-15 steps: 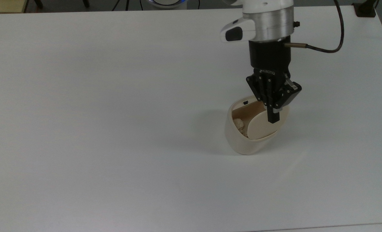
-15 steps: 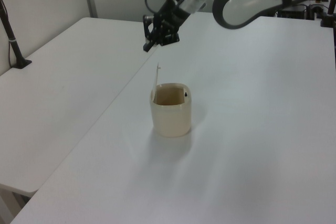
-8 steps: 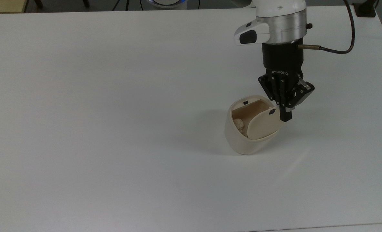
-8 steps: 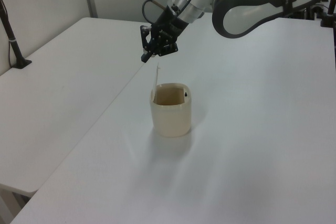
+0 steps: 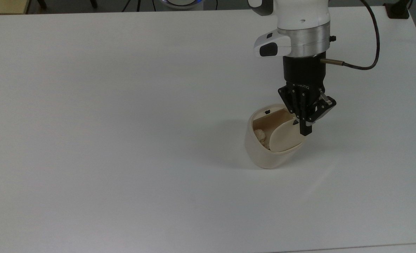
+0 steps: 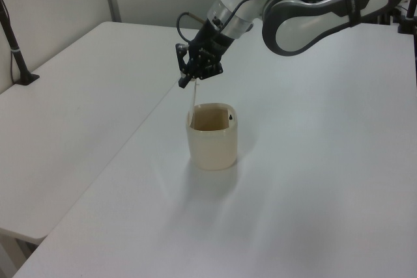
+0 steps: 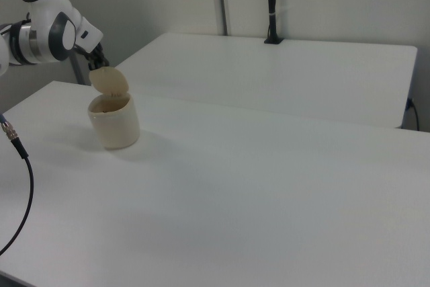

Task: Close the trash bin
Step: 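Push the raised lid down with the gripper until it shuts on the rim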

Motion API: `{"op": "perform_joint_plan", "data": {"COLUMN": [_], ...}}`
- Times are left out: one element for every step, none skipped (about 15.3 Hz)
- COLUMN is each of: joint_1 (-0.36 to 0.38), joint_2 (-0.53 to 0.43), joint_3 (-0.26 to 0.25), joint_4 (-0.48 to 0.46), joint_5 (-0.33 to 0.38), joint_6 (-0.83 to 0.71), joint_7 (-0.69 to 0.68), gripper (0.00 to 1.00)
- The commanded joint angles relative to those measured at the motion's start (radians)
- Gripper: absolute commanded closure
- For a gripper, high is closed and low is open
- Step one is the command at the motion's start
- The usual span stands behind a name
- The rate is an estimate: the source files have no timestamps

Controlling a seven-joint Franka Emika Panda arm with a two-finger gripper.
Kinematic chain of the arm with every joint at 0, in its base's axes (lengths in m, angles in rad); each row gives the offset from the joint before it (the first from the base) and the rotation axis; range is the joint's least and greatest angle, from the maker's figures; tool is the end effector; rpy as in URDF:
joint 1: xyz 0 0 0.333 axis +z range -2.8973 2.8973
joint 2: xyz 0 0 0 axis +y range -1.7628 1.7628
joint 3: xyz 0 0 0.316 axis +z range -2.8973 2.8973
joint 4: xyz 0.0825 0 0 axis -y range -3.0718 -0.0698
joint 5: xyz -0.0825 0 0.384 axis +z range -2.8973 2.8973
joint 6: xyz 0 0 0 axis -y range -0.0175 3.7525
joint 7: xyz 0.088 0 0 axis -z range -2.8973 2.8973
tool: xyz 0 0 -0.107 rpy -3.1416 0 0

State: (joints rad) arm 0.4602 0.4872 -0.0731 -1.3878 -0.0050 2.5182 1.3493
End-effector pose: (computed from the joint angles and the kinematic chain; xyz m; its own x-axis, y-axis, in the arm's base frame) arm 0.6864 0.2931 0.5052 0.5370 -0.8263 0.1699 -0.6256 -0.5251 -0.5769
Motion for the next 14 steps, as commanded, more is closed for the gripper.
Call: {"op": "perform_joint_plan", "data": {"joint_1": [0.003, 0.005, 0.006, 0.003, 0.003, 0.0, -0.002, -0.003, -0.003, -0.003, -0.003, -0.005, -0.005, -0.008], "joint_2": [-0.035, -0.039, -0.051, -0.058, -0.059, -0.061, -0.062, -0.064, -0.071, -0.076, -0.082, -0.084, -0.082, -0.082], "joint_3": [0.004, 0.004, 0.004, 0.004, 0.004, 0.004, 0.004, 0.004, 0.006, 0.006, 0.004, 0.006, 0.006, 0.006], "joint_4": [-0.071, -0.082, -0.097, -0.108, -0.109, -0.109, -0.111, -0.112, -0.119, -0.129, -0.141, -0.149, -0.152, -0.152], "joint_5": [-0.019, -0.02, -0.03, -0.039, -0.042, -0.044, -0.044, -0.044, -0.044, -0.044, -0.044, -0.044, -0.044, -0.044], "joint_6": [-0.041, -0.044, -0.058, -0.076, -0.091, -0.111, -0.136, -0.162, -0.18, -0.188, -0.191, -0.202, -0.214, -0.235], "joint_7": [0.014, 0.013, 0.011, 0.011, 0.011, 0.01, 0.005, -0.002, -0.007, -0.013, -0.018, -0.018, -0.019, -0.031], "gripper": [1.0, 1.0, 1.0, 1.0, 1.0, 1.0, 1.0, 1.0, 1.0, 1.0, 1.0, 1.0, 1.0, 1.0]}}
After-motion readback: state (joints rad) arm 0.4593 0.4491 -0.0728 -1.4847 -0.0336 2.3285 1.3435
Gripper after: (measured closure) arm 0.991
